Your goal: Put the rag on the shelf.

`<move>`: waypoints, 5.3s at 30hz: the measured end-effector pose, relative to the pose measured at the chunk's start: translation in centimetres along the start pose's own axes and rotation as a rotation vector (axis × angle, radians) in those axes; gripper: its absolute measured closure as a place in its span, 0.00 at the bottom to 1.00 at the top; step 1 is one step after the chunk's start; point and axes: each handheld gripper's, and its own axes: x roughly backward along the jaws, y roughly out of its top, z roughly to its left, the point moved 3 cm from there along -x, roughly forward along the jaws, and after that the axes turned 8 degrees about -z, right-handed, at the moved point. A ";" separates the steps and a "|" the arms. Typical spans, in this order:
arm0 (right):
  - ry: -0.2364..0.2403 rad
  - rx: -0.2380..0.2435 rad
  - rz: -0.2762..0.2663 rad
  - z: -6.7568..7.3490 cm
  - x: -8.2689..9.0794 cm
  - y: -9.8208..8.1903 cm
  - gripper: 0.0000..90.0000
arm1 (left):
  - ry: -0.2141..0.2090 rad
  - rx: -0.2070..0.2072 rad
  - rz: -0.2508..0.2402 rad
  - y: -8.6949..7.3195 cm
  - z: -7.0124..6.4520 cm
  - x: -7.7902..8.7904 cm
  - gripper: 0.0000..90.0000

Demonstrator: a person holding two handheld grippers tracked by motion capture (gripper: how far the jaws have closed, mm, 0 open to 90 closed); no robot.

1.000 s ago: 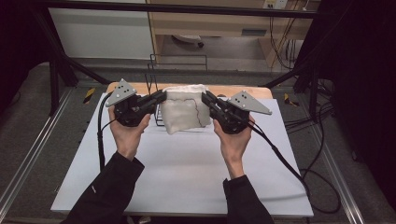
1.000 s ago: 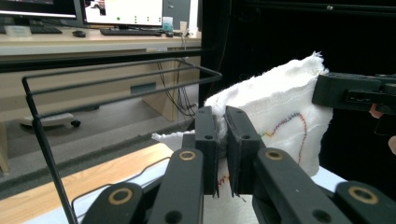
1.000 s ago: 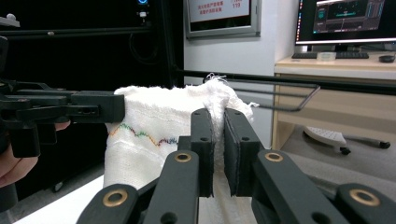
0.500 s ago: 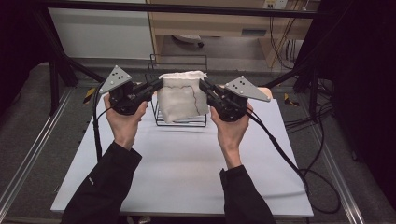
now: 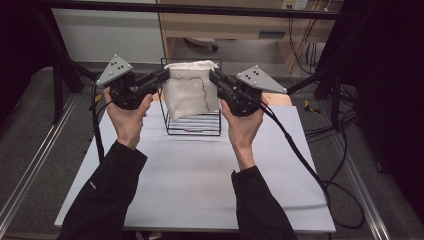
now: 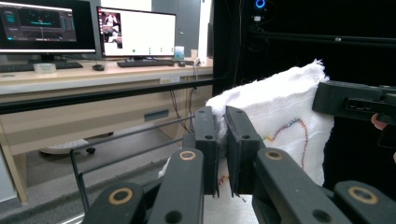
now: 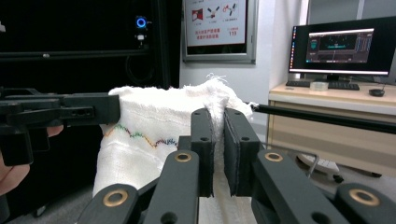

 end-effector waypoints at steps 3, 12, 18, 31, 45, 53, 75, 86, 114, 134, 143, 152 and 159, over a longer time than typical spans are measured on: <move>-0.001 0.009 -0.007 0.0 -0.5 0.6 0.92 | 0.007 -0.012 -0.010 0.6 0.3 -0.1 0.93; -0.002 0.015 -0.016 -0.2 -1.9 1.6 0.92 | 0.024 -0.014 -0.013 1.8 1.1 -0.8 0.93; -0.007 0.025 -0.017 -0.4 -3.0 2.1 0.92 | 0.034 -0.010 -0.013 2.5 1.9 -1.5 0.93; -0.014 0.031 -0.031 -1.1 -4.7 3.4 0.92 | 0.046 -0.008 -0.018 3.9 3.2 -3.1 0.93; -0.029 0.025 -0.042 -2.3 -6.3 3.7 0.92 | 0.062 -0.028 -0.009 4.5 4.3 -5.3 0.93; -0.038 0.023 -0.037 -2.9 -7.1 3.1 0.92 | 0.075 -0.044 0.004 4.2 5.2 -6.8 0.93; -0.054 0.001 -0.017 -4.6 -9.4 1.1 0.92 | 0.099 -0.050 0.037 3.0 7.1 -9.6 0.93; -0.061 -0.002 0.001 -5.1 -9.7 0.4 0.92 | 0.089 -0.074 0.046 1.9 6.9 -9.8 0.93; -0.017 -0.023 0.069 -3.7 -5.9 -3.4 0.92 | -0.025 -0.069 0.052 -1.8 4.7 -4.7 0.93; -0.011 -0.006 0.087 -3.7 -5.3 -4.7 0.92 | -0.021 -0.085 0.092 -3.1 4.4 -4.0 0.93; -0.029 0.029 0.103 -3.8 -5.9 -4.6 0.92 | -0.004 -0.094 0.104 -3.1 4.7 -4.8 0.93; -0.013 0.019 0.121 -3.3 -4.6 -5.5 0.91 | -0.029 -0.156 0.115 -5.0 3.2 -2.9 0.92; 0.008 0.033 0.160 -3.0 -3.7 -6.5 0.91 | -0.043 -0.153 0.170 -6.0 3.0 -2.5 0.90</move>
